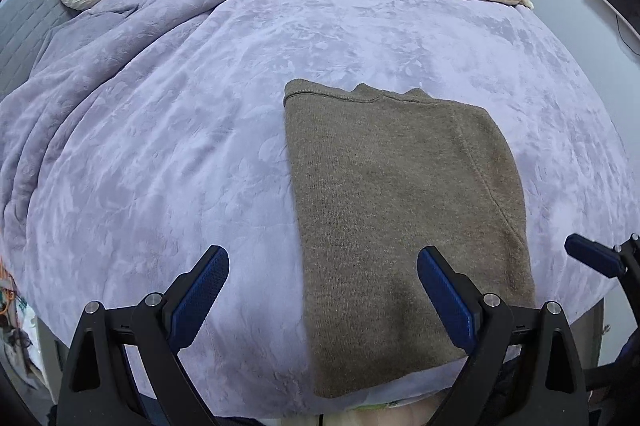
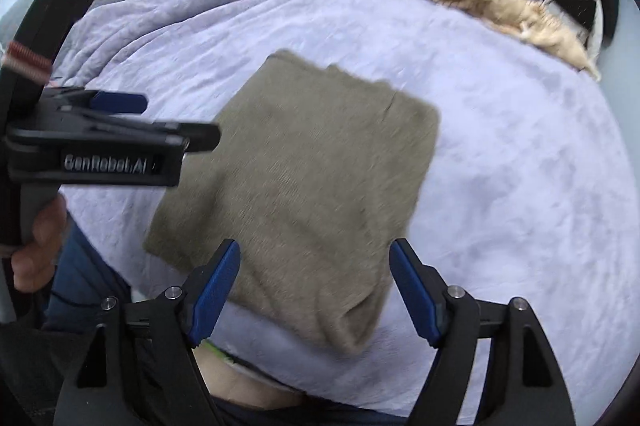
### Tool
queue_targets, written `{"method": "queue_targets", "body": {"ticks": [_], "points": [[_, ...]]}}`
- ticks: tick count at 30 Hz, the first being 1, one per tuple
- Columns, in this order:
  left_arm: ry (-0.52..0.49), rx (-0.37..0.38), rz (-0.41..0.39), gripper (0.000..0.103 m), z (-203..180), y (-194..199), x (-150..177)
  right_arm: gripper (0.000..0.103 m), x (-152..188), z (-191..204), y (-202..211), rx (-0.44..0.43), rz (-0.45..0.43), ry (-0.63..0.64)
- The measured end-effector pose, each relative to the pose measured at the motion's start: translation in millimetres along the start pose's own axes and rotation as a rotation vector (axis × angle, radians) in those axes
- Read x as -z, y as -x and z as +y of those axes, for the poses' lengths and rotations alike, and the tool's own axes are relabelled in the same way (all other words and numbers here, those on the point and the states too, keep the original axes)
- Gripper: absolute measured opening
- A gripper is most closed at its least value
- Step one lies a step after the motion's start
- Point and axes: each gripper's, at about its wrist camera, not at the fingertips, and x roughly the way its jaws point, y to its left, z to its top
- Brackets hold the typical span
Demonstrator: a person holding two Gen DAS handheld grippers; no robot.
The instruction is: Fold small clothes
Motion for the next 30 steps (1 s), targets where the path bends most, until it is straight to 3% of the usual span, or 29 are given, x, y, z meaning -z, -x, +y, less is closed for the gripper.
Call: {"method": "queue_targets", "body": {"ticks": [5, 8, 14, 30], "points": [[-0.024, -0.045, 0.018, 0.096, -8.9, -0.1, 6.1, 0.080, -17.7, 2.1, 1.1, 0.066, 0.008, 0.001], [-0.002, -0.005, 0.018, 0.096, -8.3, 1.3, 8.7, 0.080, -23.2, 2.2, -4.8, 0.087, 0.016, -0.016], [-0.004, -0.056, 0.010, 0.096, -9.5, 0.7, 9.9, 0.080, -24.8, 2.2, -9.4, 0.106, 0.030, -0.010], [0.014, -0.034, 0.068, 0.096, -4.6, -18.9, 0.1, 0.080, -33.4, -2.0, -28.6, 0.104, 0.091, -0.015]]}}
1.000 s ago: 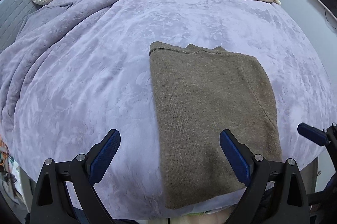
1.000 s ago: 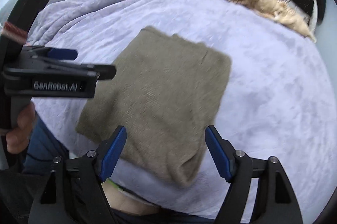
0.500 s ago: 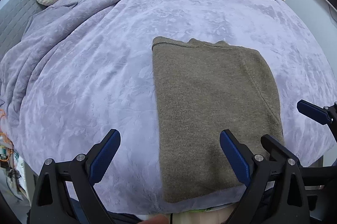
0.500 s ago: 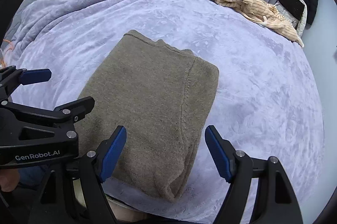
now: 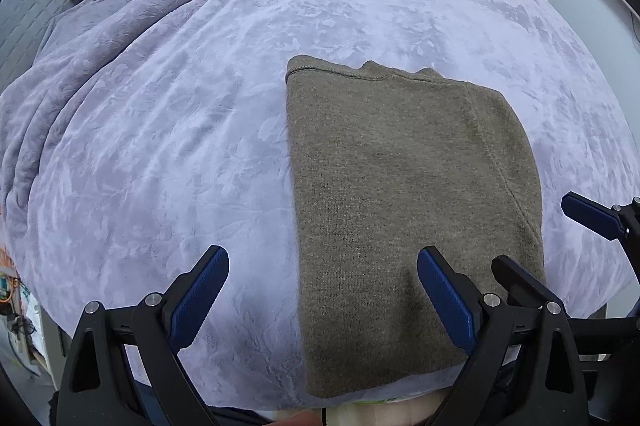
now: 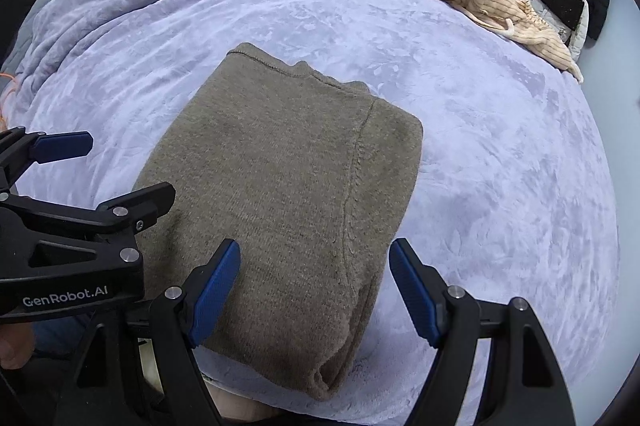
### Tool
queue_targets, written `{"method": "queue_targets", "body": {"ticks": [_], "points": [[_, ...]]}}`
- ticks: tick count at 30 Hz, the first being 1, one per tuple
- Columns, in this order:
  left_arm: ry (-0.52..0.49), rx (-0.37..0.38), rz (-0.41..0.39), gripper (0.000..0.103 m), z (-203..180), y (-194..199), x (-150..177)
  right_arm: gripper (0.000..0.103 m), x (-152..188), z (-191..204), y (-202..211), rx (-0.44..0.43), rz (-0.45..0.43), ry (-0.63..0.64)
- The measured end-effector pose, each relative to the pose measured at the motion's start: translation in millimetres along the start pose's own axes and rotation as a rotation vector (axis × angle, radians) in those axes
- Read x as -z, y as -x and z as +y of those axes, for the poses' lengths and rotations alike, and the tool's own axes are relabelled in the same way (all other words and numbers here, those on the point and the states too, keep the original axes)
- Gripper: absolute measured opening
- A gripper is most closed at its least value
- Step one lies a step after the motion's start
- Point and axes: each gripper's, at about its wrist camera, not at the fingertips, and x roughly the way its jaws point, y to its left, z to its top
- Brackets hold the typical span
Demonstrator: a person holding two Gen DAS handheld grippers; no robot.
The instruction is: Fold small clothes
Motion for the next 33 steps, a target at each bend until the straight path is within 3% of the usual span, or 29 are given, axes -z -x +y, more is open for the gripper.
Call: {"method": "queue_targets", "body": {"ticks": [33], "points": [[0.004, 0.018, 0.023, 0.096, 1.7, -9.9, -6.2, 0.080, -6.8, -0.3, -10.0, 0.010, 0.031, 0.010]]}}
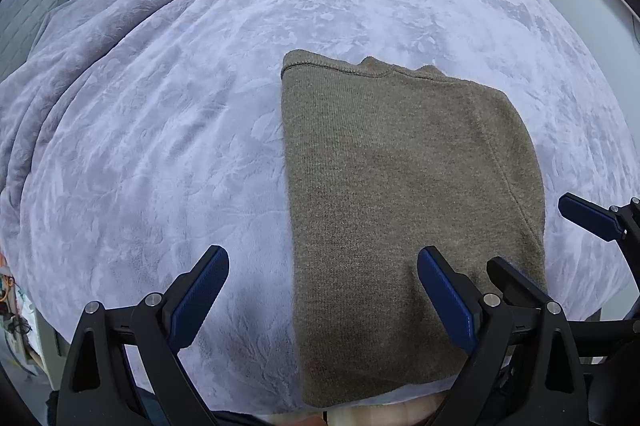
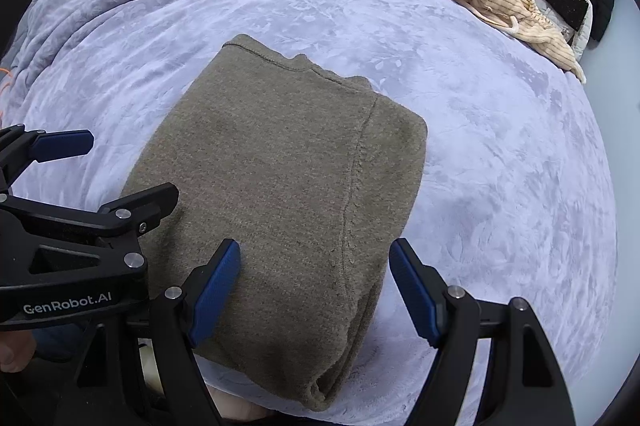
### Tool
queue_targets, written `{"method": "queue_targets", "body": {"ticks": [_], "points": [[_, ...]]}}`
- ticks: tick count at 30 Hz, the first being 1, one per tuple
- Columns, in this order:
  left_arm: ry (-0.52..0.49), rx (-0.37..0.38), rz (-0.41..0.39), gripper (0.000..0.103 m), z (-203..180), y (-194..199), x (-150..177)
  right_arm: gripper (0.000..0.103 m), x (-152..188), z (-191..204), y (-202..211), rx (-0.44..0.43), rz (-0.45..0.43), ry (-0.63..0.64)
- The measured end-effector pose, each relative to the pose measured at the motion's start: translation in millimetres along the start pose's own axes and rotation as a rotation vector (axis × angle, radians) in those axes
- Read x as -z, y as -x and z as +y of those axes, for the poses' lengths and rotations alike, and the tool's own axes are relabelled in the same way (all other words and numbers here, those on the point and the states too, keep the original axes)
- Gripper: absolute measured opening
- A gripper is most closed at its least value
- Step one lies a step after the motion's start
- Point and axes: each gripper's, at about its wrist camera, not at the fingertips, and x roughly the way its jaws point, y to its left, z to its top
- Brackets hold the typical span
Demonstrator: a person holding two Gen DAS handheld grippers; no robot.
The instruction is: Fold small clothes
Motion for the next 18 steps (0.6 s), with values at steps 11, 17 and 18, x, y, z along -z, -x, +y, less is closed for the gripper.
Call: {"method": "queue_targets", "body": {"ticks": [11, 17, 18], "points": [[0.004, 0.004, -0.001, 0.096, 1.0, 0.8, 0.2, 0.080, -0.4, 2.9, 0.8, 0.003, 0.001, 0.003], [0.007, 0.006, -0.001, 0.096, 0.9, 1.1, 0.7, 0.080, -0.5, 3.2, 0.8, 0.004, 0.002, 0.001], [0.006, 0.006, -0.001, 0.096, 1.1, 0.9, 0.6, 0.080, -0.6, 3.1, 0.8, 0.003, 0.002, 0.001]]}}
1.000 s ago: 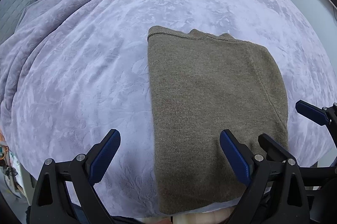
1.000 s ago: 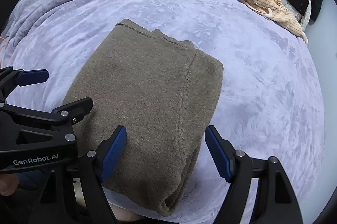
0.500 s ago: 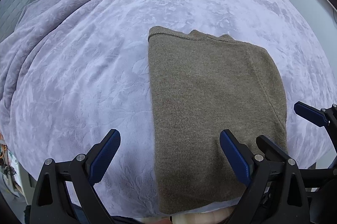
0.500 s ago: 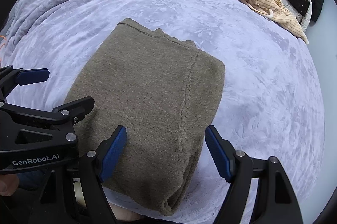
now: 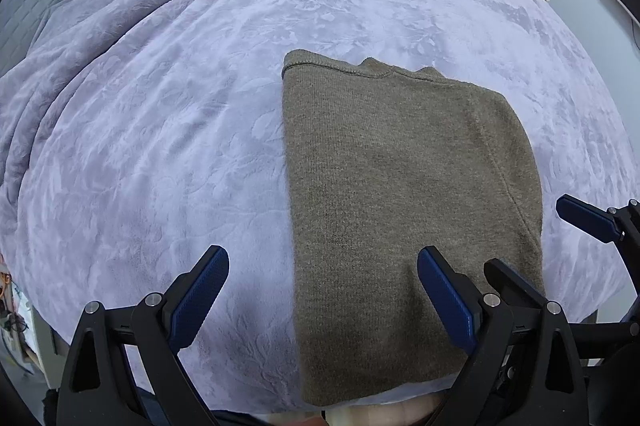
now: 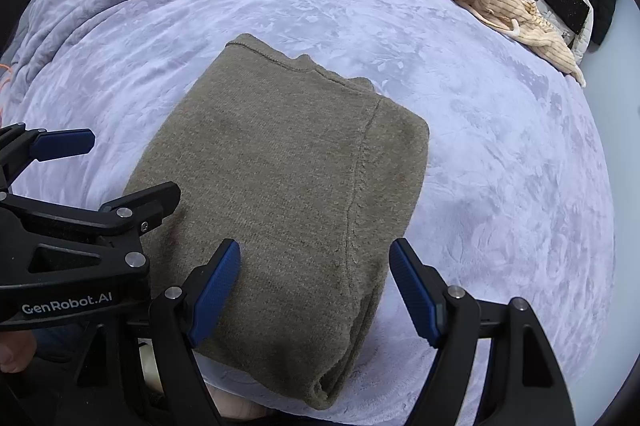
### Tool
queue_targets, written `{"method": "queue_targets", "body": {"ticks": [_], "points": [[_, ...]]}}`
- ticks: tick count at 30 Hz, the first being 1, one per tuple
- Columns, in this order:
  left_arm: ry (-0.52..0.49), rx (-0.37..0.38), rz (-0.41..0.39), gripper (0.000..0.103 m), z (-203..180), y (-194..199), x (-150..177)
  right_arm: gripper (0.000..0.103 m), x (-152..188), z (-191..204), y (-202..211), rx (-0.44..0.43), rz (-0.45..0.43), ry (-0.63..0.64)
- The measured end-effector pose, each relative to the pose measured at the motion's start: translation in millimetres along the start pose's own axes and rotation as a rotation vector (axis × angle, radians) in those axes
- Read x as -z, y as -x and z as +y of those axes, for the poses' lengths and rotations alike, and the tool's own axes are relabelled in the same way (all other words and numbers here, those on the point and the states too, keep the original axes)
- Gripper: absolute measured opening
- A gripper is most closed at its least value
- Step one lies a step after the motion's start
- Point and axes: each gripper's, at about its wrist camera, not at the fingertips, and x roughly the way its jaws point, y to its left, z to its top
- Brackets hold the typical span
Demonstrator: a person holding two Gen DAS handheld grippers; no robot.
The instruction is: Fold small clothes
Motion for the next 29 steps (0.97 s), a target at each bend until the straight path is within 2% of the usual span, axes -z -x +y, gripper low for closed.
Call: {"method": "queue_targets", "body": {"ticks": [29], "points": [[0.002, -0.004, 0.000, 0.096, 0.2, 0.9, 1.9, 0.080, 0.1, -1.8, 4.0, -0.005, -0.007, 0.004]]}}
